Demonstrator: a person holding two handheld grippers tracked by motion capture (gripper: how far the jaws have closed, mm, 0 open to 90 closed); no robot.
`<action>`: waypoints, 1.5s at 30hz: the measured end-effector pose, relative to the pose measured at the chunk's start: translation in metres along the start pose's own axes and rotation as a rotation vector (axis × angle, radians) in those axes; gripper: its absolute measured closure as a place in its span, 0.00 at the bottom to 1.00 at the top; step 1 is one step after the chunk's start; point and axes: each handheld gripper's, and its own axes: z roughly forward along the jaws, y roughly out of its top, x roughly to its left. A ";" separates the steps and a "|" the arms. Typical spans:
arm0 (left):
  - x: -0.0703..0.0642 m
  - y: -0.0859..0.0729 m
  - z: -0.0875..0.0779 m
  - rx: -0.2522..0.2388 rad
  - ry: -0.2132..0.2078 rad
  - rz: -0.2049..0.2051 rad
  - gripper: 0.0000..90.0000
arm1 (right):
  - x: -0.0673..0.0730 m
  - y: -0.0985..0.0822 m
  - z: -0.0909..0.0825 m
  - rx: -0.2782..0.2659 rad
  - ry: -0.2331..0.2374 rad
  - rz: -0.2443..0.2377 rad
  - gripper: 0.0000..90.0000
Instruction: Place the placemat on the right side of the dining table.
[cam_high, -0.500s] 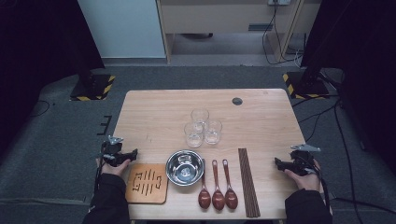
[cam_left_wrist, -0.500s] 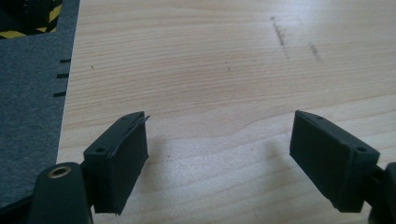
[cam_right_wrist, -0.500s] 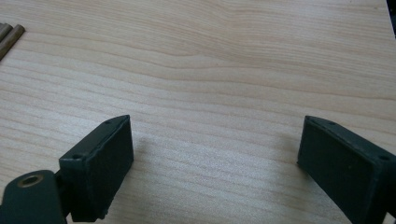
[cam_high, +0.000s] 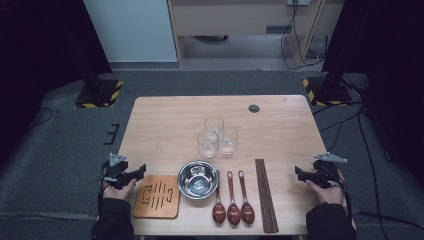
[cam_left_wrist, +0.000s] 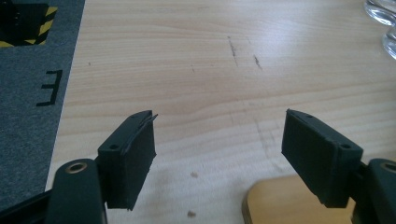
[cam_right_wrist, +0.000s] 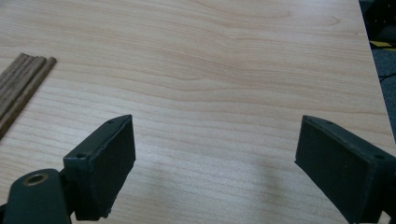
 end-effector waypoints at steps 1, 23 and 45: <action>-0.002 -0.002 -0.002 0.002 -0.002 0.003 0.29 | 0.001 0.000 -0.001 -0.002 0.002 -0.001 0.13; -0.030 -0.020 -0.012 0.080 -0.066 0.092 0.18 | 0.013 0.005 -0.005 -0.007 0.011 -0.036 0.13; -0.043 -0.023 0.003 0.129 -0.081 0.124 0.12 | 0.016 0.005 -0.006 -0.008 0.023 -0.045 0.12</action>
